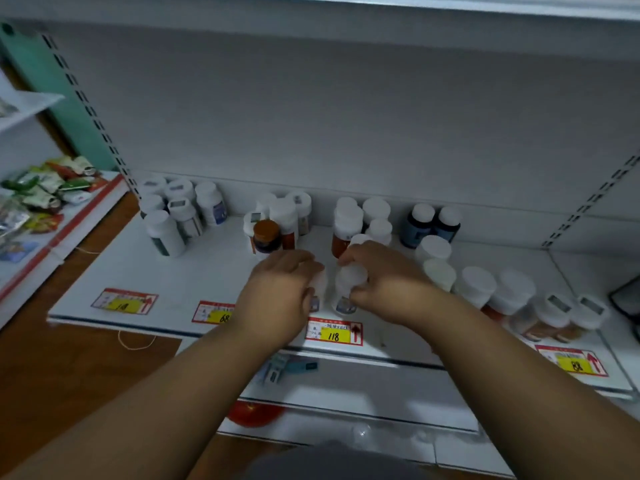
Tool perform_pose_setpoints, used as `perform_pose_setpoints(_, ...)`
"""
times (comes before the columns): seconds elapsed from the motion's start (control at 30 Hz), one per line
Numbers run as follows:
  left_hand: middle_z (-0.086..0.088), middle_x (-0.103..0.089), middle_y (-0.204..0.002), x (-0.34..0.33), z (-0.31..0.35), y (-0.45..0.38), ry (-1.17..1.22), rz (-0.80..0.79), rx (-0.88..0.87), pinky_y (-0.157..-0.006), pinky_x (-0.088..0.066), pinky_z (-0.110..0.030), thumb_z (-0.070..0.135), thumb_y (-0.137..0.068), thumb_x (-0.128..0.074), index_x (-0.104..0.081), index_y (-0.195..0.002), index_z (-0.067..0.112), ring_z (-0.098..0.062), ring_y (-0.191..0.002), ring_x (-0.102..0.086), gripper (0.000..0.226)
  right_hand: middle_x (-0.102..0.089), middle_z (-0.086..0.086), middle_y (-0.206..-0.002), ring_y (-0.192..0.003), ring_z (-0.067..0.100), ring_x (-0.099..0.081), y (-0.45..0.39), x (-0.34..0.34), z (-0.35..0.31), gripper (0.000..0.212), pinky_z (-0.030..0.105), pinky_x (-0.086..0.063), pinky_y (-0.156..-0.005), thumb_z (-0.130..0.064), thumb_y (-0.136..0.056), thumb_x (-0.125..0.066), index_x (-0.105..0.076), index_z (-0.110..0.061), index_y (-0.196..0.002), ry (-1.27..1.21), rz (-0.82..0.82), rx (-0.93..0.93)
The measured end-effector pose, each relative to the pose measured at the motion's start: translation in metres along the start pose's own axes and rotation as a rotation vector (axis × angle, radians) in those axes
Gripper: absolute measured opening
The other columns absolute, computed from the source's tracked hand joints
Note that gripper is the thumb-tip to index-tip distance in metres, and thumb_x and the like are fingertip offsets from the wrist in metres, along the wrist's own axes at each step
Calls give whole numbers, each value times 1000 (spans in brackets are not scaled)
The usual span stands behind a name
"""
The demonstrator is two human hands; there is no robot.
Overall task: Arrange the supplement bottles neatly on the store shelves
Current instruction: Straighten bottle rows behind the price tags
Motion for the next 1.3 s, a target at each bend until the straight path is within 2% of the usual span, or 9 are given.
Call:
perform_pose_setpoints(0.2, -8, -61, -102, -7, -12, -6, 94, -5, -111, -73, -50, -36, 4, -66, -66, -67, -102, 10, -28, -90, -58, 37, -48, -1, -128, -105, 18, -49, -8, -19, -9, 54, 28, -41, -80, -20, -82, -66, -47, -30, -131, 38, -40, -72)
perform_pose_setpoints(0.43, -10, -60, -99, -8, -19, -5, 125, 23, -147, -71, -50, -39, 12, -70, -60, -67, -99, 8, -28, -87, -58, 30, -49, -5, -127, -106, 11, -47, -5, -21, -11, 54, 22, -33, -78, -21, -83, -67, -48, -30, -133, 12, -13, -73)
perform_pose_setpoints(0.53, -10, -60, -98, -3, -17, -7, 125, 61, -142, -72, -49, -36, 15, -71, -65, -67, -99, 9, -28, -86, -57, 29, -48, -12, -118, -106, 7, -49, -3, -3, -9, 42, 19, -34, -83, -25, -89, -61, -53, -29, -130, -36, 146, -107)
perform_pose_setpoints(0.67, -9, -62, -104, 6, -11, -10, 106, 118, -114, -81, -41, -29, 25, -76, -63, -67, -104, 10, -27, -93, -56, 32, -56, 4, -116, -100, 17, -55, -14, 32, 1, 26, 26, -41, -82, -17, -96, -49, -59, -17, -120, -3, 376, -143)
perform_pose_setpoints(0.83, -8, -63, -104, 5, 8, -20, 69, 47, -150, -80, -46, -38, 32, -78, -62, -66, -106, 11, -28, -95, -57, 35, -58, 9, -106, -91, 26, -58, -50, 18, 9, 17, 36, -47, -75, -21, -90, -57, -60, -11, -104, 245, 93, -90)
perform_pose_setpoints(0.93, -5, -63, -105, 0, 15, -24, 14, -68, -162, -79, -45, -37, 44, -77, -56, -64, -111, 16, -27, -95, -57, 44, -53, 3, -89, -82, 22, -55, -56, 12, 11, 13, 30, -35, -60, -20, -89, -60, -48, -15, -90, 260, 100, -67)
perform_pose_setpoints(1.03, -4, -64, -96, -7, 16, -27, -24, -94, -158, -75, -44, -38, 46, -75, -53, -66, -103, 16, -29, -88, -57, 43, -58, 7, -94, -86, 26, -57, -55, 17, 12, 15, 33, -39, -64, -20, -88, -61, -50, -11, -94, 252, 120, -41)
perform_pose_setpoints(1.13, -4, -65, -91, -11, 15, -28, -46, -94, -152, -74, -47, -39, 44, -77, -51, -67, -101, 14, -29, -84, -58, 42, -58, 12, -98, -87, 27, -57, -48, 32, 10, 20, 40, -45, -72, -19, -88, -61, -53, -6, -102, 180, 204, -14)
perform_pose_setpoints(1.3, -4, -67, -95, -13, 14, -30, -29, -92, -150, -75, -49, -40, 44, -74, -59, -66, -107, 14, -29, -86, -61, 45, -54, 9, -94, -83, 23, -51, -31, 58, 2, 14, 34, -38, -67, -15, -90, -56, -50, -7, -99, 130, 407, 20)
Point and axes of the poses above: each hand's wrist, its own y-axis away from the middle knuckle, its own x-axis out of the back of the hand, z = x × y, the point moved 4 cm from there along -y, towards the middle knuckle
